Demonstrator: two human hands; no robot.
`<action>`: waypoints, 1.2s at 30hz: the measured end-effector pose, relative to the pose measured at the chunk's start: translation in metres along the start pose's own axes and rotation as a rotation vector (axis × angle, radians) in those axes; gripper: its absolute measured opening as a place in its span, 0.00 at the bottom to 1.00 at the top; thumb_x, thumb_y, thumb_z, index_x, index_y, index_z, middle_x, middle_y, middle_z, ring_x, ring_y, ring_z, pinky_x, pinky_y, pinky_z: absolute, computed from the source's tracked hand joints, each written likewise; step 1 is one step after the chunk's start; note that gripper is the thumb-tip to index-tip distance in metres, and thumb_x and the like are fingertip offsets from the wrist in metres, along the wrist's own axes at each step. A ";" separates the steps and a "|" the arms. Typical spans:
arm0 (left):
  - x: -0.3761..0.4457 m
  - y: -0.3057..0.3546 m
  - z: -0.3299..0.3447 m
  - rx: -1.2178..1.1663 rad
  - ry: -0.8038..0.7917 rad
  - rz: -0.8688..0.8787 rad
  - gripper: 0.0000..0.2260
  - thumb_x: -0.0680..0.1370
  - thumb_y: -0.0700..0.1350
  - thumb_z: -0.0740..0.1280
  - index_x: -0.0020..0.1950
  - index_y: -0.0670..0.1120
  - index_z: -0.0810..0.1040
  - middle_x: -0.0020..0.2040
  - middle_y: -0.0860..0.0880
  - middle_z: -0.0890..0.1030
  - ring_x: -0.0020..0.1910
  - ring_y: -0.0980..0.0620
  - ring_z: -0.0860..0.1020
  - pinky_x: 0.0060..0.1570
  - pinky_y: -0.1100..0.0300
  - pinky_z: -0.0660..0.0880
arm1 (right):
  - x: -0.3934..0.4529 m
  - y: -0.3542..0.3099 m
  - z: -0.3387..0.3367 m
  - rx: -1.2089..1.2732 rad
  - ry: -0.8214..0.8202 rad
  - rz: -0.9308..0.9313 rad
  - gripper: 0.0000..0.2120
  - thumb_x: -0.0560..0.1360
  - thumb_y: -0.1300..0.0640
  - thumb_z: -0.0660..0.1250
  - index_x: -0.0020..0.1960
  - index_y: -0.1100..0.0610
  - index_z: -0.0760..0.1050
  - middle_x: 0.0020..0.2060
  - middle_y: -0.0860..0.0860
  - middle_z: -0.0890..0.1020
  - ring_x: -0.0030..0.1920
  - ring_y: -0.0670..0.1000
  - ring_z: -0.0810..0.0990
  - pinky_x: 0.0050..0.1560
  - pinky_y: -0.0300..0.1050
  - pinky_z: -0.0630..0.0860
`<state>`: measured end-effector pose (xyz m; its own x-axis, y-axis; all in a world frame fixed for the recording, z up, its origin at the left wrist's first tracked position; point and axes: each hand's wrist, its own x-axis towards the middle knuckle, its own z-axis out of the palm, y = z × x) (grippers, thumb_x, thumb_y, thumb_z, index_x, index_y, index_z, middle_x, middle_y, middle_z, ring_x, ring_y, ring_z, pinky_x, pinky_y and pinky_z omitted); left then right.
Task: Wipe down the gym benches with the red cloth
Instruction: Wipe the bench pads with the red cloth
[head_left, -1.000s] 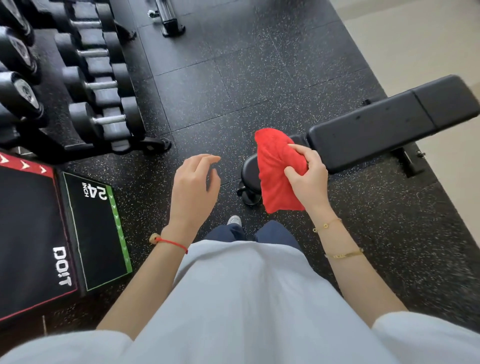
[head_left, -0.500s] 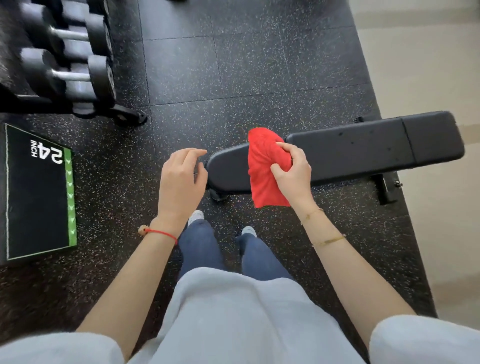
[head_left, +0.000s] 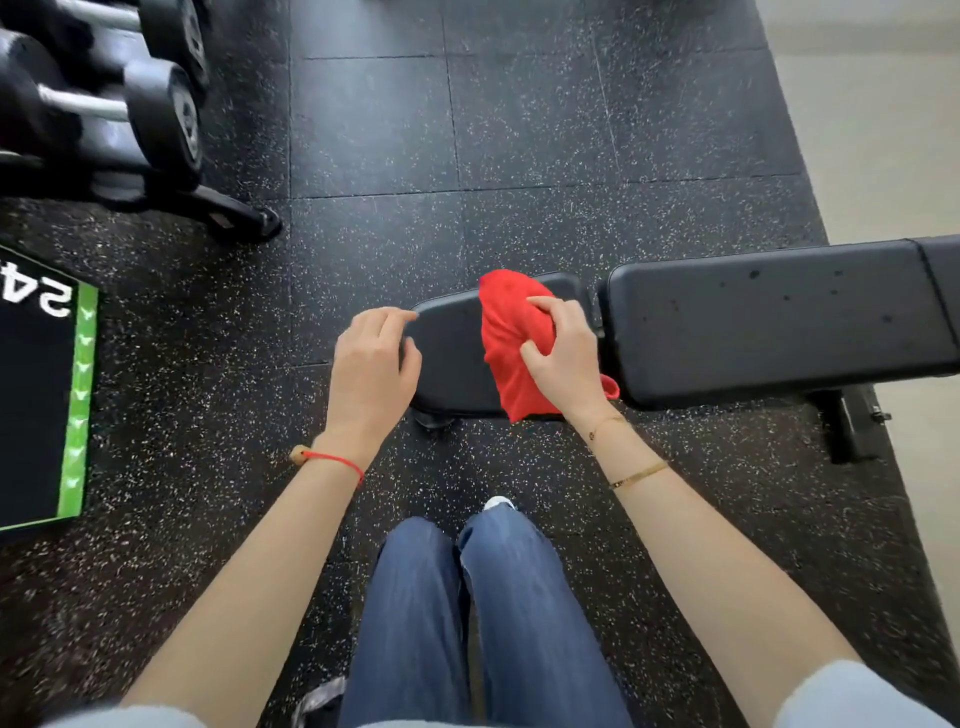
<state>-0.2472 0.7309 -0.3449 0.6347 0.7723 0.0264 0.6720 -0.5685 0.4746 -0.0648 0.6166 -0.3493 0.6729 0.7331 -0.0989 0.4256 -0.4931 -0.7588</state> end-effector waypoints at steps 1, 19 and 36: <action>0.002 -0.007 0.016 0.004 0.001 0.003 0.13 0.77 0.38 0.64 0.61 0.42 0.78 0.59 0.44 0.80 0.61 0.43 0.75 0.60 0.48 0.71 | 0.004 0.013 0.011 0.000 0.000 -0.018 0.22 0.68 0.68 0.66 0.62 0.61 0.74 0.53 0.56 0.75 0.56 0.52 0.75 0.61 0.37 0.66; 0.041 -0.080 0.197 0.037 0.213 0.240 0.17 0.78 0.41 0.65 0.67 0.42 0.76 0.65 0.45 0.77 0.67 0.43 0.72 0.68 0.50 0.67 | 0.061 0.152 0.093 -0.609 0.164 -0.492 0.26 0.74 0.44 0.61 0.71 0.46 0.67 0.72 0.48 0.66 0.74 0.58 0.59 0.75 0.63 0.49; 0.042 -0.094 0.216 -0.041 0.314 0.208 0.14 0.77 0.41 0.66 0.62 0.45 0.79 0.63 0.49 0.79 0.65 0.46 0.73 0.68 0.51 0.66 | 0.080 0.159 0.103 -0.677 0.069 -0.228 0.24 0.82 0.51 0.53 0.77 0.46 0.55 0.78 0.49 0.54 0.77 0.57 0.54 0.75 0.48 0.44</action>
<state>-0.2012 0.7558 -0.5781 0.6040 0.6942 0.3914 0.5210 -0.7156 0.4653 -0.0059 0.6449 -0.5439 0.5497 0.8322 0.0724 0.8270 -0.5299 -0.1879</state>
